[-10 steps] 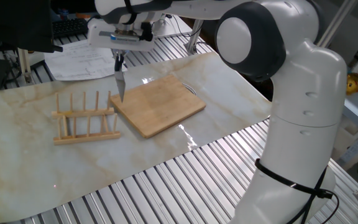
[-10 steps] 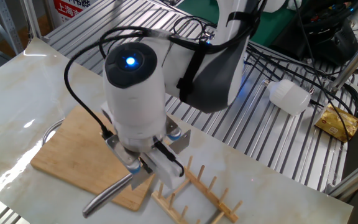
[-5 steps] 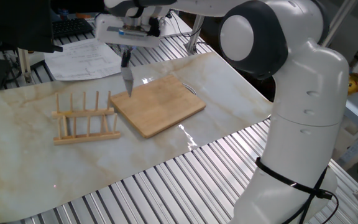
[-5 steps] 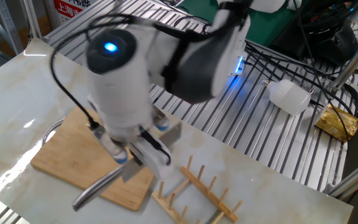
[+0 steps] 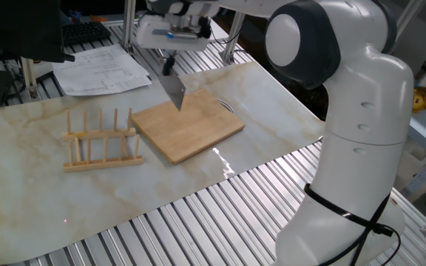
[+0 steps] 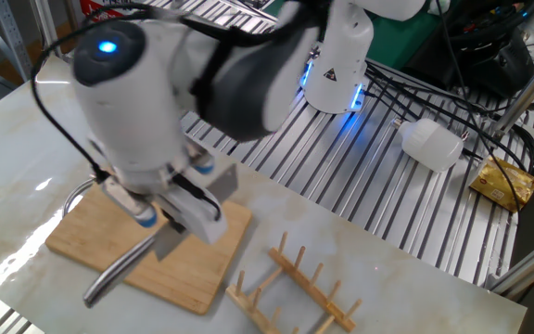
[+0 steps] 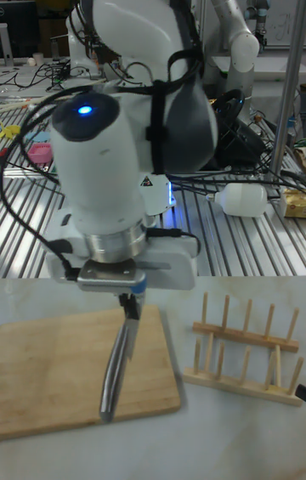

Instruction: Put the knife on the cutting board

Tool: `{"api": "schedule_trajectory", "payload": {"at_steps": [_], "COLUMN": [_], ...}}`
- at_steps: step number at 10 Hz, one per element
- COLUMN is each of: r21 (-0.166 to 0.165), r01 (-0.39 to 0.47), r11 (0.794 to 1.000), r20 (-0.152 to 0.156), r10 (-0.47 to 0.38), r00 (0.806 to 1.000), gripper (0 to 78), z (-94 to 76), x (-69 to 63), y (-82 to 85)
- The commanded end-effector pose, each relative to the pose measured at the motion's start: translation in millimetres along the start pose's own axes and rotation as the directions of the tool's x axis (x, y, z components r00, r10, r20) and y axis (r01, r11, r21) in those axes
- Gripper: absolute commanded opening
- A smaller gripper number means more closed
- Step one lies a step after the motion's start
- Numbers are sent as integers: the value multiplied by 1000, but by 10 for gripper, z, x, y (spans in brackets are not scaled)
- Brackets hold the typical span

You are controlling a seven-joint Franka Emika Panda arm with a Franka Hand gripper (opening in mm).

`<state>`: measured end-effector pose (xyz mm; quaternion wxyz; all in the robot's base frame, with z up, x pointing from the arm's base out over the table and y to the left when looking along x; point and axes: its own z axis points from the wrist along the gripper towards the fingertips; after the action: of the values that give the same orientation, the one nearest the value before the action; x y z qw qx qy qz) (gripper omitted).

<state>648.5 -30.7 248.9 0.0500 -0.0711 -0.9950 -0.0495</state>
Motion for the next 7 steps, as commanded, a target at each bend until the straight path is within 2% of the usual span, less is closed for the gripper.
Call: {"api": "schedule_trajectory", "payload": {"at_steps": [1, 2, 4, 6, 7], "r21": [-51, -60, -71, -78, -79], "r01": [56, 48, 47, 53, 53], "r11": [997, 997, 996, 996, 995], "r20": [60, 81, 92, 116, 120], "r10": [-53, -43, -40, -44, -44], "r00": [997, 996, 995, 992, 992], "gripper": [12, 12, 12, 12, 12], "z": [457, 625, 777, 1003, 1042], "x": [66, 108, 140, 162, 159], "y": [-228, -185, -156, -122, -117]}}
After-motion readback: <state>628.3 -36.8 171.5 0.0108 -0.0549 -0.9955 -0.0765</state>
